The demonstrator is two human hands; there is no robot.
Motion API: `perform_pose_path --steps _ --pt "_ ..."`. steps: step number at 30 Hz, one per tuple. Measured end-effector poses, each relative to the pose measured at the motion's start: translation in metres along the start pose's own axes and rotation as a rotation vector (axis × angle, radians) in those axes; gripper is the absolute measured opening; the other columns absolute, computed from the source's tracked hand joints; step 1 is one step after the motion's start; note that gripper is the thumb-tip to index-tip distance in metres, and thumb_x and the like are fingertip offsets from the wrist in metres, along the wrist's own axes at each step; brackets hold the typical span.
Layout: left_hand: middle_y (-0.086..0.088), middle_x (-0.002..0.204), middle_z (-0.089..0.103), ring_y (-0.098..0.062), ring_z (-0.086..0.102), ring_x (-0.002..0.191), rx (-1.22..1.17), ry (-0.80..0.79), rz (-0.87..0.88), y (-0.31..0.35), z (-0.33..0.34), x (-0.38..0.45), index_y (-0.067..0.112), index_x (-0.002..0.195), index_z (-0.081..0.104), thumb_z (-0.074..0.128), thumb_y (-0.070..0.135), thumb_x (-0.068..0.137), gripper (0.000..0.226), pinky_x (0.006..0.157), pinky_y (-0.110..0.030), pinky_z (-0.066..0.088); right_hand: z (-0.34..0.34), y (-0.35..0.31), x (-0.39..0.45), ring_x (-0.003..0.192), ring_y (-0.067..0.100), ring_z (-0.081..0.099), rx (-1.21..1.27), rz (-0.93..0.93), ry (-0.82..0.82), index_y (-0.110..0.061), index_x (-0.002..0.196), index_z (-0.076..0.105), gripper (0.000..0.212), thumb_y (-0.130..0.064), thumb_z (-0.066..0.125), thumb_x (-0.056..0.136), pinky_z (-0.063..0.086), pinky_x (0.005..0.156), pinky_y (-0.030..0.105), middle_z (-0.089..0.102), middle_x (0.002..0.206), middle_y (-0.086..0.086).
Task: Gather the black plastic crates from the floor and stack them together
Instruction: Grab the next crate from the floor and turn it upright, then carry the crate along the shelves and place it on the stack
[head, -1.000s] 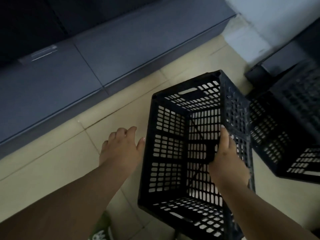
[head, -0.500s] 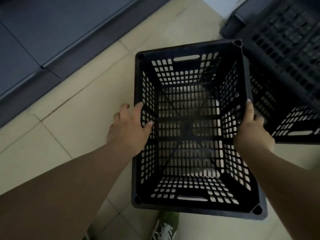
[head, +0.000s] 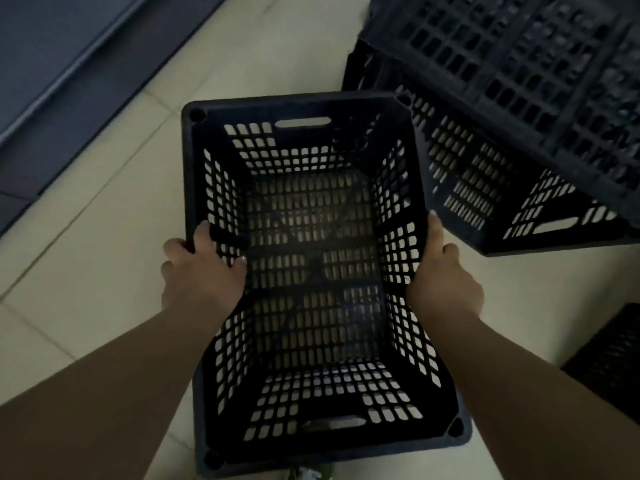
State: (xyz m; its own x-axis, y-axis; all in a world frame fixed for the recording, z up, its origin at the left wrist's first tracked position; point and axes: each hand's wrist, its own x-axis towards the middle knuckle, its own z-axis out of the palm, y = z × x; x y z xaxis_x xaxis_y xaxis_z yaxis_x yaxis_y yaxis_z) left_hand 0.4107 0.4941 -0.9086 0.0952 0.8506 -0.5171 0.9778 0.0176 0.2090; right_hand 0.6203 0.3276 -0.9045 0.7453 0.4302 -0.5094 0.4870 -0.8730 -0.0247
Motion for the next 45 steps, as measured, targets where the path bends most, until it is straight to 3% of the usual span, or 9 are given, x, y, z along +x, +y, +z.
perform_pose_path --steps 8,18,22,29,33,36,42,45 --pt "-0.014 0.136 0.019 -0.040 0.034 0.118 0.064 -0.083 -0.042 0.001 0.002 -0.002 0.031 0.152 0.002 0.060 0.045 0.088 0.088 0.098 -0.047 0.039 -0.002 0.003 0.018 0.065 0.023 0.048 0.038 -0.043 0.016 -0.040 0.145 -0.027 0.108 0.003 0.053 0.086 0.039 0.056 0.036 0.052 0.111 0.012" --pt "-0.018 0.126 0.030 -0.039 0.045 0.098 0.096 -0.046 0.072 -0.007 -0.068 -0.060 0.029 0.152 -0.009 0.056 0.037 0.092 0.088 0.087 -0.046 0.042 -0.057 0.015 -0.059 0.068 0.021 0.047 0.141 0.009 -0.056 -0.039 0.147 -0.023 0.097 -0.016 0.052 0.090 0.039 0.062 0.034 0.052 0.114 0.008" --pt "-0.017 0.122 0.033 -0.027 0.044 0.082 0.141 -0.048 0.125 -0.003 -0.126 -0.091 0.029 0.152 -0.007 0.049 0.040 0.094 0.081 0.078 -0.042 0.046 -0.101 0.018 -0.107 0.080 0.023 0.057 0.171 0.047 -0.068 -0.038 0.148 -0.019 0.093 -0.024 0.052 0.090 0.040 0.064 0.033 0.052 0.120 0.006" --pt "-0.016 0.123 0.034 -0.023 0.049 0.072 0.214 0.019 0.266 0.015 -0.249 -0.171 0.027 0.153 -0.005 0.040 0.037 0.097 0.072 0.069 -0.038 0.046 -0.196 0.020 -0.212 0.082 0.022 0.061 0.251 0.109 0.090 -0.040 0.148 -0.017 0.094 -0.015 0.050 0.087 0.051 0.069 0.037 0.053 0.118 0.003" --pt "-0.018 0.134 0.031 -0.034 0.053 0.094 0.215 0.092 0.351 0.038 -0.333 -0.236 0.029 0.152 -0.002 0.042 0.035 0.098 0.070 0.076 -0.043 0.043 -0.275 0.033 -0.290 0.074 0.023 0.057 0.338 0.104 0.210 -0.041 0.149 -0.011 0.092 -0.016 0.050 0.086 0.042 0.059 0.033 0.056 0.115 0.005" --pt "-0.016 0.130 0.033 -0.034 0.052 0.093 0.199 0.147 0.485 0.051 -0.385 -0.285 0.032 0.152 0.000 0.041 0.033 0.098 0.068 0.074 -0.044 0.043 -0.331 0.050 -0.354 0.069 0.023 0.050 0.376 0.129 0.320 -0.042 0.149 -0.007 0.089 -0.022 0.052 0.085 0.038 0.059 0.033 0.058 0.115 0.006" --pt "-0.018 0.127 0.037 -0.030 0.049 0.076 0.232 0.297 0.765 0.085 -0.456 -0.381 0.029 0.152 0.004 0.046 0.018 0.096 0.071 0.062 -0.041 0.042 -0.407 0.100 -0.478 0.088 0.028 0.060 0.439 0.239 0.521 -0.041 0.150 -0.002 0.087 -0.021 0.053 0.086 0.041 0.066 0.035 0.053 0.122 0.008" --pt "-0.019 0.126 0.040 -0.033 0.053 0.083 0.286 0.334 0.923 0.102 -0.474 -0.430 0.025 0.152 0.002 0.048 0.020 0.096 0.073 0.060 -0.041 0.041 -0.422 0.131 -0.534 0.084 0.026 0.059 0.455 0.316 0.584 -0.040 0.151 -0.001 0.090 -0.020 0.057 0.084 0.044 0.066 0.036 0.054 0.117 0.008"
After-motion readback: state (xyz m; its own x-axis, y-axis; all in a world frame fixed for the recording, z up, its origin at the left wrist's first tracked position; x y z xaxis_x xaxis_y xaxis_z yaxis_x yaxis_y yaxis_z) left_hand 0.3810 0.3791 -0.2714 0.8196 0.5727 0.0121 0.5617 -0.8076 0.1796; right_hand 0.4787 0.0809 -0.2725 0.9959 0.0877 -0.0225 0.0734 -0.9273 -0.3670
